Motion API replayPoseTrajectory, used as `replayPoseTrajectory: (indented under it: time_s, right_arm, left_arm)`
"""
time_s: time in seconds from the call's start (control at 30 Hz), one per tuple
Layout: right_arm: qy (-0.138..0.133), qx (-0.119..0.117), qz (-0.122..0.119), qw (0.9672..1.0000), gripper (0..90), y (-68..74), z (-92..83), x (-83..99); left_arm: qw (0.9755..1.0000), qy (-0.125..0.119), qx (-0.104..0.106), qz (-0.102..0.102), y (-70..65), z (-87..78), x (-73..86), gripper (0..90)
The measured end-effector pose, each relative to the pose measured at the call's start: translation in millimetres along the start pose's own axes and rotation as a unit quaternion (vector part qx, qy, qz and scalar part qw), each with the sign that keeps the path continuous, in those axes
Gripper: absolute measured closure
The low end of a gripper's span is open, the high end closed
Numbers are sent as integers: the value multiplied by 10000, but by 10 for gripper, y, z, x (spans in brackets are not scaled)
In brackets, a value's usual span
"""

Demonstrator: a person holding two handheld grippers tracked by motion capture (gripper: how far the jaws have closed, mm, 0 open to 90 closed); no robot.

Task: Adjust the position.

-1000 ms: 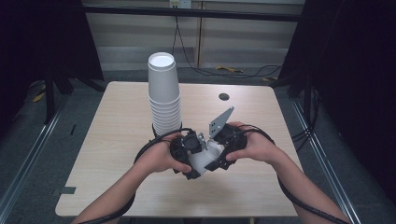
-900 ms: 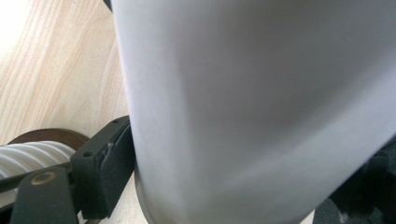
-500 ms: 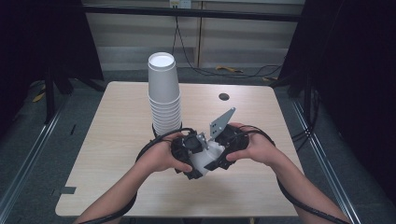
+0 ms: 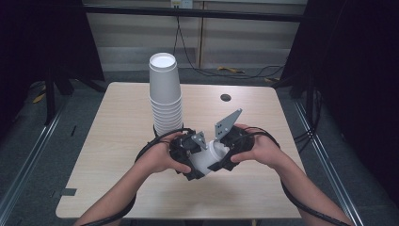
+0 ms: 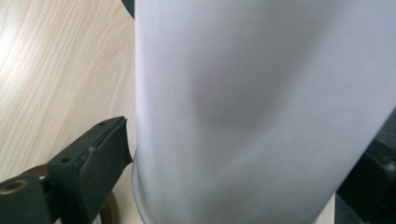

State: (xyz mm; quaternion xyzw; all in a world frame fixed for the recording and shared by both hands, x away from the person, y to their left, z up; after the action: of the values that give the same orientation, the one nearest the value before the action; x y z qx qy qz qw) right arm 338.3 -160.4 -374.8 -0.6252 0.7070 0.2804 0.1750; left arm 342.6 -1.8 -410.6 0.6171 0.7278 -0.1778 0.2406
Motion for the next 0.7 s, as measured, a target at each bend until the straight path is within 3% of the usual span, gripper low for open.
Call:
replayPoseTrajectory:
  time_s: [0.17,0.3,0.7]
  right_arm:
    - [-64,-16,-37,10000,229,2,-5,23]
    - [50,-3,-80,10000,228,0,12,44]
    - [-147,123,156,9997,225,-43,-90,179]
  left_arm:
    - [9999,-147,23,24,4,-40,0,37]
    - [9997,-233,18,14,16,-83,-17,19]
    - [9989,-449,62,-150,36,-143,36,14]
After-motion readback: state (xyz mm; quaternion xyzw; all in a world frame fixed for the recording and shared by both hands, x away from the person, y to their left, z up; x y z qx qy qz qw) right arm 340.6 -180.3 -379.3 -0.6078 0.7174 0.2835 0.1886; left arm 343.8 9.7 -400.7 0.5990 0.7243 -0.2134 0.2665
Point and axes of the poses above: each handheld gripper's, and its own axes: z roughly forward along the jaws, x roughly out of its underside, y roughly to its left, the point moved 2 cm from there along z, roughly forward along the jaws, and after that the axes turned 7 degrees about -x, right-handed, at the moved point
